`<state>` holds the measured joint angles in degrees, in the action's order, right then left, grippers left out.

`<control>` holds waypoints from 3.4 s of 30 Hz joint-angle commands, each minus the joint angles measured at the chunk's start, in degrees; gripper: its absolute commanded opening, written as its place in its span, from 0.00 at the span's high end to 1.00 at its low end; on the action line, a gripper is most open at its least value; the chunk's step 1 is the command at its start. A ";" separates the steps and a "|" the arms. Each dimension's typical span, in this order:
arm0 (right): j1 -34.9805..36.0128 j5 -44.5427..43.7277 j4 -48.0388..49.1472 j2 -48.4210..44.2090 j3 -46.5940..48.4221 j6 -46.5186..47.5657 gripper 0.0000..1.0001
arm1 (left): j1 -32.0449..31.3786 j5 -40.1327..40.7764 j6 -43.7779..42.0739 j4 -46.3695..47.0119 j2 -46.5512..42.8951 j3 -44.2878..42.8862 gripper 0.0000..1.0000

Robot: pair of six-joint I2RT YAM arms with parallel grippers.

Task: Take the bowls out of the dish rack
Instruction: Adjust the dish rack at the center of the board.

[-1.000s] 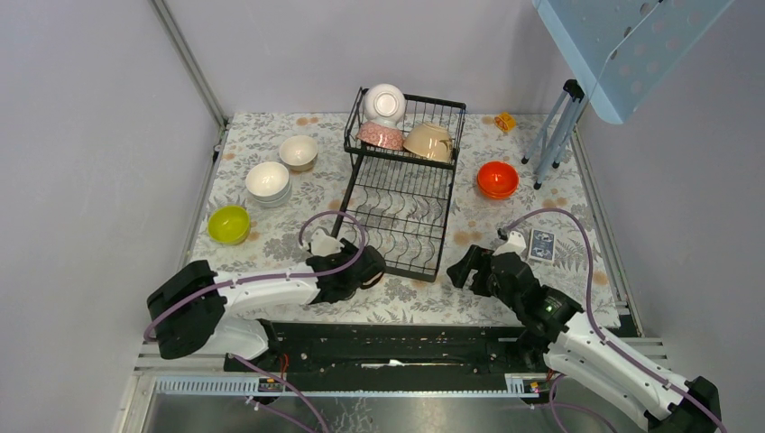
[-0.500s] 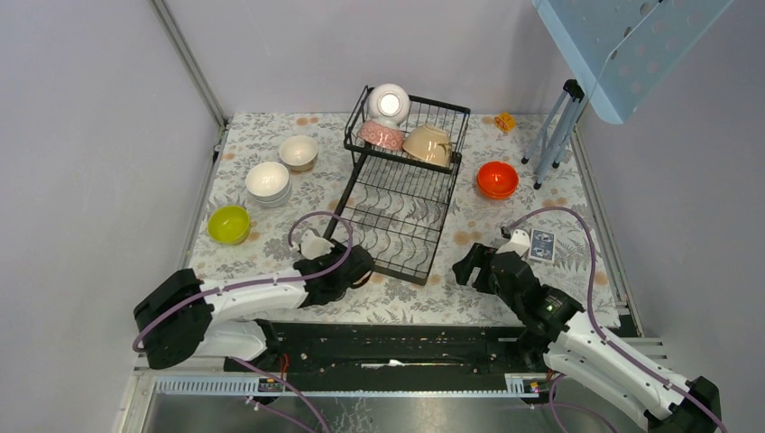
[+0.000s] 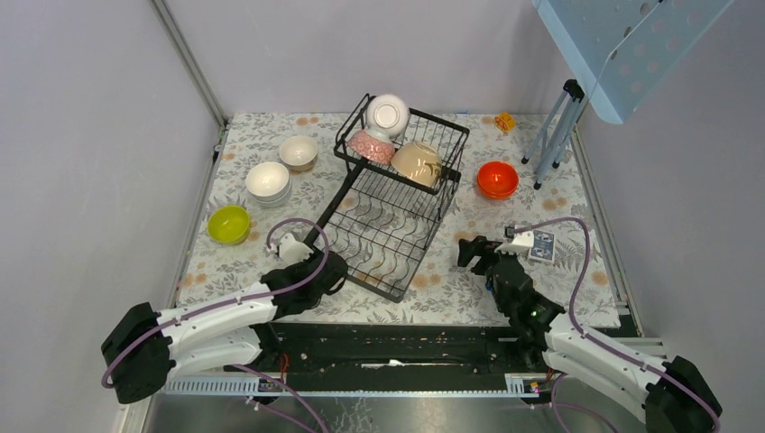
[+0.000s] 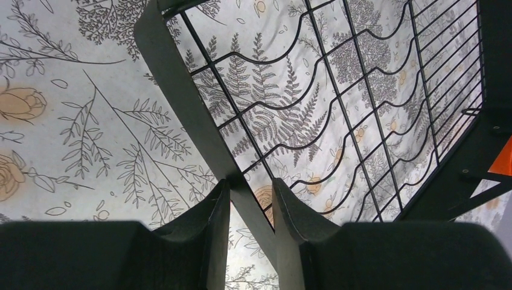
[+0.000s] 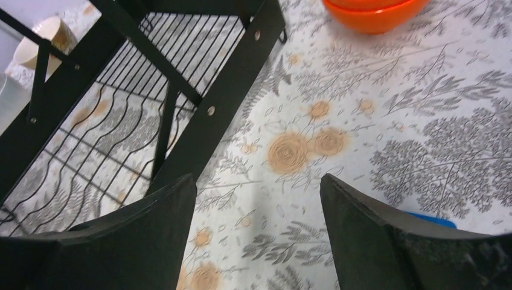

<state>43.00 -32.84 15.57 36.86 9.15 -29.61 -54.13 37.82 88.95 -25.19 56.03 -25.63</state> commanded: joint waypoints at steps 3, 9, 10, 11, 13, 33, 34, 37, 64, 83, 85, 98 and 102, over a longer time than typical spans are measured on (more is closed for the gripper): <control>-0.15 -7.75 40.54 7.96 -4.80 15.11 0.22 | 0.05 -1.17 -6.65 -3.02 -2.82 1.50 0.78; -3.09 -4.05 56.75 25.36 1.55 20.45 0.24 | 0.51 -0.76 -7.80 -6.08 -4.33 0.62 0.73; -4.23 -2.29 56.65 26.91 2.84 19.34 0.24 | 0.57 -0.61 -7.94 -6.77 -4.74 0.51 0.73; -5.40 -0.71 55.89 28.28 4.36 18.31 0.24 | 0.52 -0.50 -7.95 -7.42 -5.16 0.47 0.73; -7.24 1.02 54.89 30.64 6.72 17.63 0.24 | 0.59 -0.45 -7.99 -8.48 -6.41 0.61 0.72; -14.06 13.39 55.61 50.12 19.27 14.97 0.39 | 0.59 0.45 -7.82 -14.03 -14.72 2.25 0.71; -14.01 13.59 55.77 50.71 19.59 15.24 0.41 | 0.52 0.49 -7.89 -14.13 -14.99 2.25 0.71; -14.00 13.74 56.45 51.96 19.59 15.37 0.51 | 0.55 0.74 -8.00 -14.05 -15.24 2.18 0.71; -13.37 19.15 28.83 27.53 13.51 8.14 0.97 | 6.44 -0.33 -18.41 -1.34 -0.12 -2.06 0.70; -12.89 25.03 2.14 6.62 8.93 -0.65 1.00 | 18.73 -9.04 -24.87 10.37 12.06 -6.81 0.72; -12.87 25.16 0.03 4.65 8.59 -1.49 1.00 | 18.71 -8.87 -24.95 10.27 14.17 -8.61 0.74; -12.88 29.89 -9.50 1.91 11.28 -3.71 0.92 | 24.56 -9.50 -28.12 11.98 24.32 -15.51 0.82; -12.93 31.76 -11.17 1.15 11.97 -3.55 0.87 | 27.19 -11.80 -28.95 13.58 26.15 -16.27 0.86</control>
<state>29.45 -9.96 10.48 38.76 19.00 -19.59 -29.17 30.35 59.57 -18.04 80.31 -39.53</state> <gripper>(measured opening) 0.311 0.165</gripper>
